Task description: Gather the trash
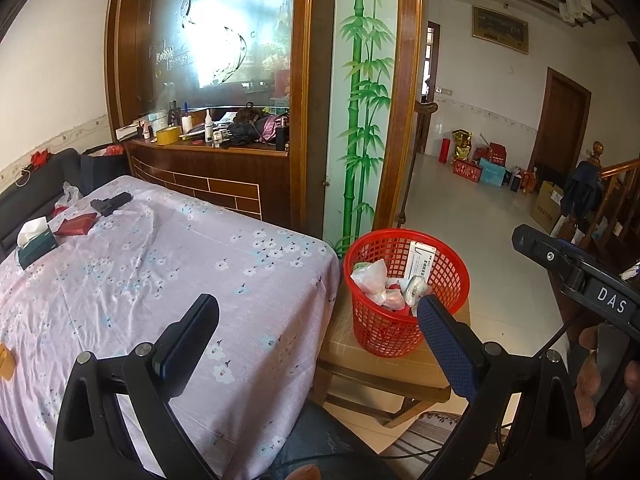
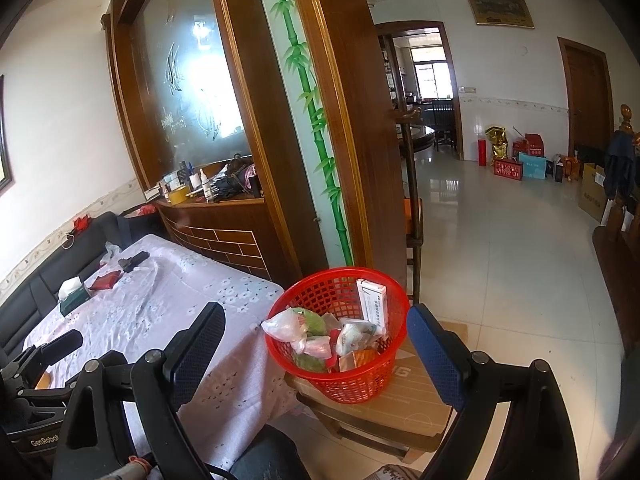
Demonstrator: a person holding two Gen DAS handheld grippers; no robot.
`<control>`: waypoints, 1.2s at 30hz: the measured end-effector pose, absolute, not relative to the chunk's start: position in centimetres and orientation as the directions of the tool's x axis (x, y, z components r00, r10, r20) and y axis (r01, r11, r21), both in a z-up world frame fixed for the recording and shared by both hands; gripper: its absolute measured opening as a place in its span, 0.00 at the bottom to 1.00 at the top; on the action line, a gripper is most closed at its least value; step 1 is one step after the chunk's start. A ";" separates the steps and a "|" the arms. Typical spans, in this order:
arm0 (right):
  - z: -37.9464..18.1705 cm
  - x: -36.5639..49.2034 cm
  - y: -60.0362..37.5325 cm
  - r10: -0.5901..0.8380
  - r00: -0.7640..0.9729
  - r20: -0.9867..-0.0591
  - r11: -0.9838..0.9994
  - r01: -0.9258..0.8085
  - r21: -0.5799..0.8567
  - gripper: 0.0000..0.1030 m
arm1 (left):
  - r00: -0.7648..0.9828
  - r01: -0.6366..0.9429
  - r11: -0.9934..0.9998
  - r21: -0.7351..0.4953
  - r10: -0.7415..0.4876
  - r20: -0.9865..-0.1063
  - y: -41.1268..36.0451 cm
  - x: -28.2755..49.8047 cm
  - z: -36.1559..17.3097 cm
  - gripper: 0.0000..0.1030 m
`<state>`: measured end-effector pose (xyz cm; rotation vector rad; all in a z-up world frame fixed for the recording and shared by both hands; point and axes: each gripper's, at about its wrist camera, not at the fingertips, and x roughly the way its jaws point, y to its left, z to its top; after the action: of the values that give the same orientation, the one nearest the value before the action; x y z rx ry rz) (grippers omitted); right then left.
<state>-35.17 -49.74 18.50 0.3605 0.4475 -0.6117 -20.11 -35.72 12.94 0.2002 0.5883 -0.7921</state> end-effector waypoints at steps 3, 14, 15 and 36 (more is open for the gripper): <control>18.5 -35.2 -49.8 -0.465 0.730 -0.501 0.764 0.617 0.191 0.92 | 0.554 0.719 0.694 -0.046 -0.611 -0.566 -35.7 -20.1 12.9 0.96; 18.6 -35.3 -49.8 -0.464 0.732 -0.498 0.764 0.615 0.193 0.92 | 0.560 0.716 0.697 -0.039 -0.608 -0.563 -35.5 -20.2 12.9 0.96; 18.6 -35.3 -49.8 -0.464 0.733 -0.497 0.764 0.615 0.193 0.92 | 0.562 0.715 0.698 -0.039 -0.607 -0.562 -35.5 -20.2 12.9 0.96; 18.8 -35.6 -49.8 -0.467 0.731 -0.497 0.765 0.616 0.188 0.92 | 0.572 0.704 0.710 -0.034 -0.595 -0.565 -35.2 -19.8 13.0 0.96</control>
<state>-35.59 -49.83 18.82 0.3559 0.4447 -0.6096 -19.78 -35.24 12.97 0.2030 0.5825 -0.7673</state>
